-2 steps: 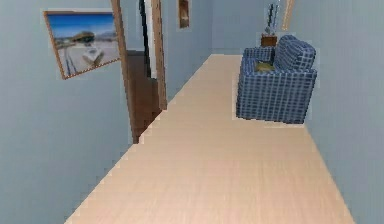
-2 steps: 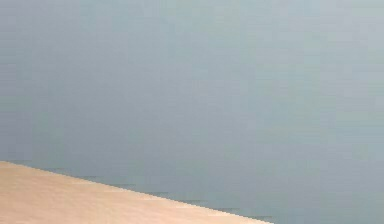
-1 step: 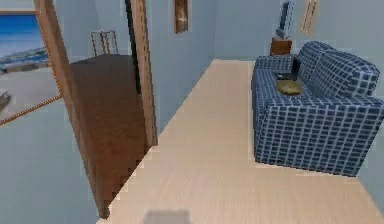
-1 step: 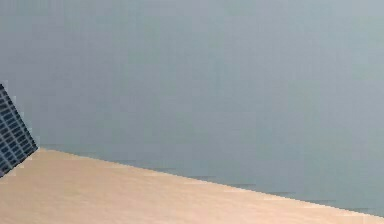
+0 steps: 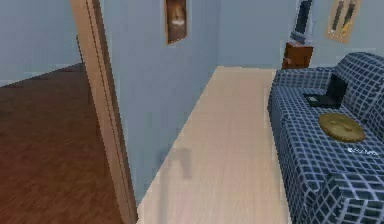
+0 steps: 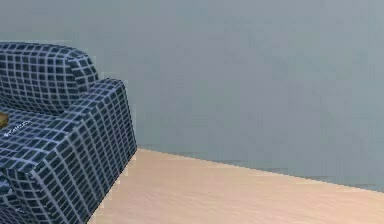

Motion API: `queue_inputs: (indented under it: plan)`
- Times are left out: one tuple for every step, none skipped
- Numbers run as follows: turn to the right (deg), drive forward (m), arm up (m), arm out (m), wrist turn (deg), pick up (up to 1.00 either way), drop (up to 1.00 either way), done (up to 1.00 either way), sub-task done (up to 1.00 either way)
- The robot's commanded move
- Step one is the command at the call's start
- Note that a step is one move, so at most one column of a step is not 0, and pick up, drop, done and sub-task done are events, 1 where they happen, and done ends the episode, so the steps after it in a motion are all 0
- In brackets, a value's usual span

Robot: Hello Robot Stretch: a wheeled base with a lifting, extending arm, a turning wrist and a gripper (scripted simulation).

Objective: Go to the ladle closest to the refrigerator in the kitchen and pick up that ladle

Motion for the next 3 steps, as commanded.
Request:
queue_inputs:
  plan:
    - [0.0,0.45,0.0,0.0,0.0,0.0,0.0,0.0,0.0]
    - [-45.0,0.0,0.0,0.0,0.0,0.0,0.0,0.0,0.0]
    - [-27.0,0.0,0.0,0.0,0.0,0.0,0.0,0.0,0.0]
